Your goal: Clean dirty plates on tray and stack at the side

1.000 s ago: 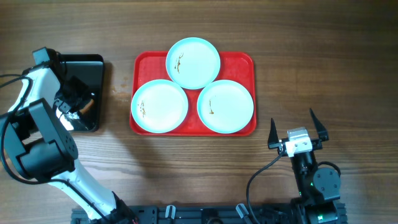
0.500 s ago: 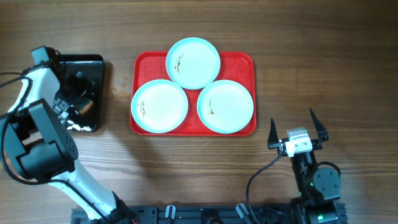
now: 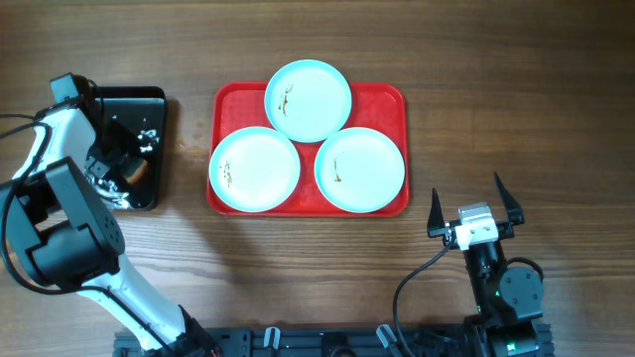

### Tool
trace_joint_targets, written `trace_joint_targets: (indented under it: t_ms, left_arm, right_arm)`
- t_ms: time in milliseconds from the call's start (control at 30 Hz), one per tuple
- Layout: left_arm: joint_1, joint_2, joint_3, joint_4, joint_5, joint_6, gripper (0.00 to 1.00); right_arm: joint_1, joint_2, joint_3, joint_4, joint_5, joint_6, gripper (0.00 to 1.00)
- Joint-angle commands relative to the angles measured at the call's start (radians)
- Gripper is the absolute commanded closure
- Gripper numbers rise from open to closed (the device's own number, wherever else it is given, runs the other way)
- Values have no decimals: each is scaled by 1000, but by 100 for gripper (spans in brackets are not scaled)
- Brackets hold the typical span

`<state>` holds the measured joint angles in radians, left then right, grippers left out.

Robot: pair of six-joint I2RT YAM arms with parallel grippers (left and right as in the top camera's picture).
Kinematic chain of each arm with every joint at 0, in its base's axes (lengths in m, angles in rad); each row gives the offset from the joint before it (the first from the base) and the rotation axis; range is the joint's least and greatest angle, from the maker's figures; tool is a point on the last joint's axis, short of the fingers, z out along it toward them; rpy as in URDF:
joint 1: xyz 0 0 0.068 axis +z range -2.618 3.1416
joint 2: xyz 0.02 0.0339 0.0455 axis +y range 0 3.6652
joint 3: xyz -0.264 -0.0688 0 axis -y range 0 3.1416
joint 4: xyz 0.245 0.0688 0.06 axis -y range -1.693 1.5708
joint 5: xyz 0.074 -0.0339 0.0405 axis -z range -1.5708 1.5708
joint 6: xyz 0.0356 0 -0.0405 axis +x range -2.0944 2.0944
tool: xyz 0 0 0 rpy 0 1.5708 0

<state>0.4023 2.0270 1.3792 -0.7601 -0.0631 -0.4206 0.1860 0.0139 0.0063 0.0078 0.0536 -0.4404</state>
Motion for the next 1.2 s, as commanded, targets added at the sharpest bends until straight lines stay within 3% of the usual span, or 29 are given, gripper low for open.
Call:
trace_joint_targets:
  t_ms: [0,33,67,133,167,200,233,433,600,733,1167]
  left_arm:
    - [8,-28,12,-23,-17,2,0]
    - [8,-28,12,-31,-17,2,0]
    - [8,-28,12,-37,-17,2,14]
    - [8,-28,12,-40,-17,2,52]
    - [8,-28,12,-40,-17,2,76]
    - [8,-28,13,-40,-17,2,93]
    - [8,-28,13,-40,-17,2,96]
    - [8,-102,33,-50,-17,2,96]
    - [8,-277,33,-51,-13,2,96]
    - [8,-347,33,-40,68,2,96]
    - [8,-250,-78,54,17,77,96]
  right_arm:
    - [-4,-4,-1,6,15,-7,0]
    - [-4,-4,-1,6,15,-7,0]
    - [-4,-4,-1,6,15,-7,0]
    - [-4,-4,-1,6,15,-7,0]
    - [-4,-4,-1,6,15,-7,0]
    - [-4,-4,-1,6,15,-7,0]
    - [-4,-4,-1,6,15,-7,0]
    - [-4,-4,-1,6,15,-7,0]
    - [-4,-4,-1,6,15,-7,0]
    - [-4,-4,-1,6,15,-7,0]
    - [-4,-4,-1,6,15,-6,0]
